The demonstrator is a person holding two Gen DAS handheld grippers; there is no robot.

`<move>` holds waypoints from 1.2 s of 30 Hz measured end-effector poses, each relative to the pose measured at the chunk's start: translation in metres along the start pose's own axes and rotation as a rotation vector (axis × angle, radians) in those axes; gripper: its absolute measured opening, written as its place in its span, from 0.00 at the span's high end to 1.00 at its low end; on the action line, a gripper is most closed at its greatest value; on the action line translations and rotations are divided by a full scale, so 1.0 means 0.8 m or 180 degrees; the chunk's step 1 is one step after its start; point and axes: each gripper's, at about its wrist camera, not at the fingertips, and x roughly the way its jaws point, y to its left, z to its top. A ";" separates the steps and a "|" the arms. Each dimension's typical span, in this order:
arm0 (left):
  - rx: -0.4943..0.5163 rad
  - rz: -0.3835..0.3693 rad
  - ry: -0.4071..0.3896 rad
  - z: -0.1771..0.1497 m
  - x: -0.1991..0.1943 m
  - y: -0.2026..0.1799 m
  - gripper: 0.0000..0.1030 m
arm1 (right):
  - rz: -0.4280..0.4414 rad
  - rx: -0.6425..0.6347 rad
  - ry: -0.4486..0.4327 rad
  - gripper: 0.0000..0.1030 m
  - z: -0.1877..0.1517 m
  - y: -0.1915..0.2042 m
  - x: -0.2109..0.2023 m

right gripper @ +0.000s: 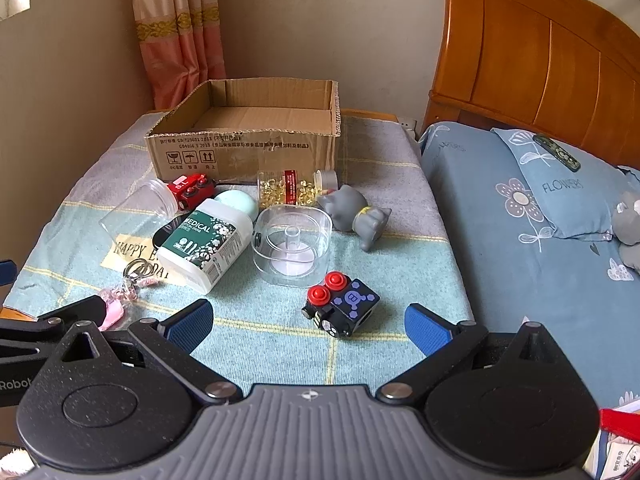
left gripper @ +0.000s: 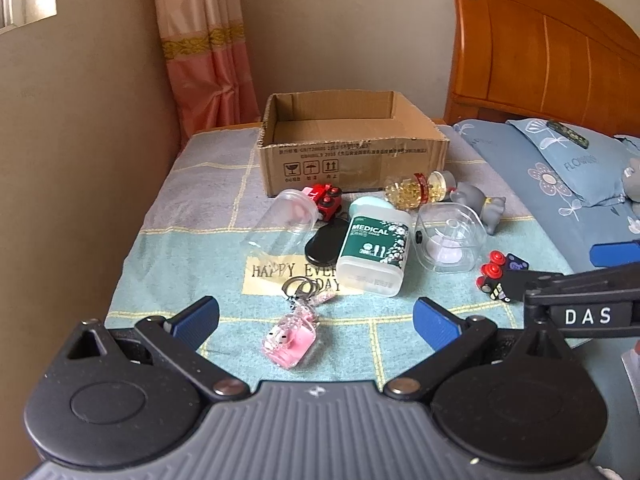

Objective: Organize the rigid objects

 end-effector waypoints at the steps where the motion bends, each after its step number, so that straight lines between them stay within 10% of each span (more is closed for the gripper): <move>1: 0.0014 -0.0035 0.0005 0.001 0.001 0.001 0.01 | 0.0011 -0.0019 -0.0007 0.00 0.000 0.000 0.000; 20: 0.0607 -0.0654 -0.0035 -0.024 0.046 0.042 0.01 | 0.0429 -0.0656 -0.0218 0.00 -0.019 -0.041 0.033; 36: 0.0518 -0.0403 0.0380 -0.049 0.113 0.075 0.01 | 0.0287 -0.0418 0.0230 0.00 -0.042 -0.077 0.114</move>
